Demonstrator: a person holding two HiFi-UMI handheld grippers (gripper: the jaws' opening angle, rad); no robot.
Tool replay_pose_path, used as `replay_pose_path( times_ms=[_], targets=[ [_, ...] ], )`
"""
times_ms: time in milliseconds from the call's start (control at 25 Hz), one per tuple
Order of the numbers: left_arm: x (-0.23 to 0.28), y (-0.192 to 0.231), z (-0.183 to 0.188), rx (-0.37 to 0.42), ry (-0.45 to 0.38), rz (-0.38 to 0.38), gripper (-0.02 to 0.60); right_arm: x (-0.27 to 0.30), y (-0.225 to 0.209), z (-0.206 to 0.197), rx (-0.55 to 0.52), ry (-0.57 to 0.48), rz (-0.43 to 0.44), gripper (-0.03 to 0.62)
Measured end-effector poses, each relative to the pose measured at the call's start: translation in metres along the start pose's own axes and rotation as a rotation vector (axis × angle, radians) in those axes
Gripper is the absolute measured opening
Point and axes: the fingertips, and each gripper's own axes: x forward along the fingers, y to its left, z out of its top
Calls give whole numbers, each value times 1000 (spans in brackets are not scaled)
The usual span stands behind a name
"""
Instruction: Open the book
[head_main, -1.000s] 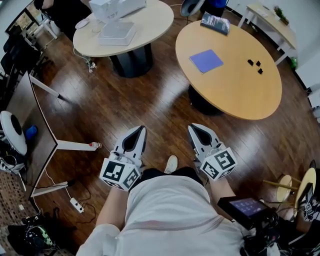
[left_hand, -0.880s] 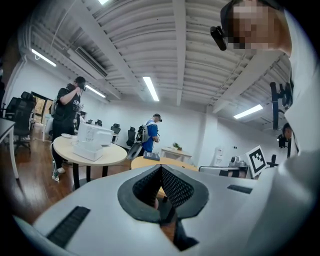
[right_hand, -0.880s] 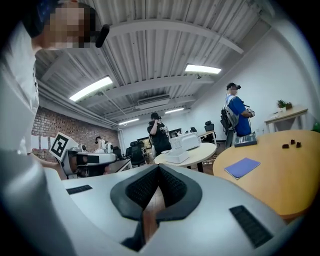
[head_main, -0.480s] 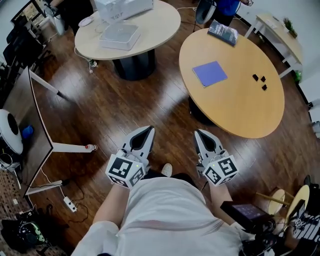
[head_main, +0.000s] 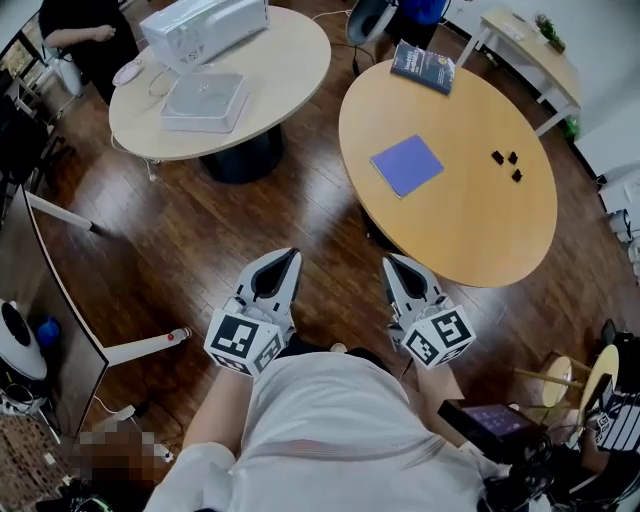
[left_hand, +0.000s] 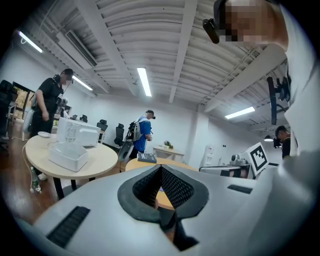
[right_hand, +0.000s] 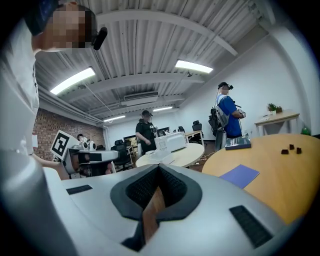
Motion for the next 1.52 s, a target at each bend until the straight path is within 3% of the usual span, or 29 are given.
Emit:
replay_pose_path(
  times_ms=[400, 600, 960, 1520],
  targets=[
    [40, 121, 30, 80, 54, -120, 11, 101, -12, 28, -4, -40, -183, -3],
    [60, 153, 25, 27, 88, -174, 11, 126, -15, 26, 5, -26, -242, -3],
    [119, 133, 17, 31, 143, -318, 11, 117, -55, 28, 30, -45, -355, -3],
    [268, 49, 25, 128, 204, -515, 11, 62, -186, 39, 104, -146, -545, -3]
  ],
)
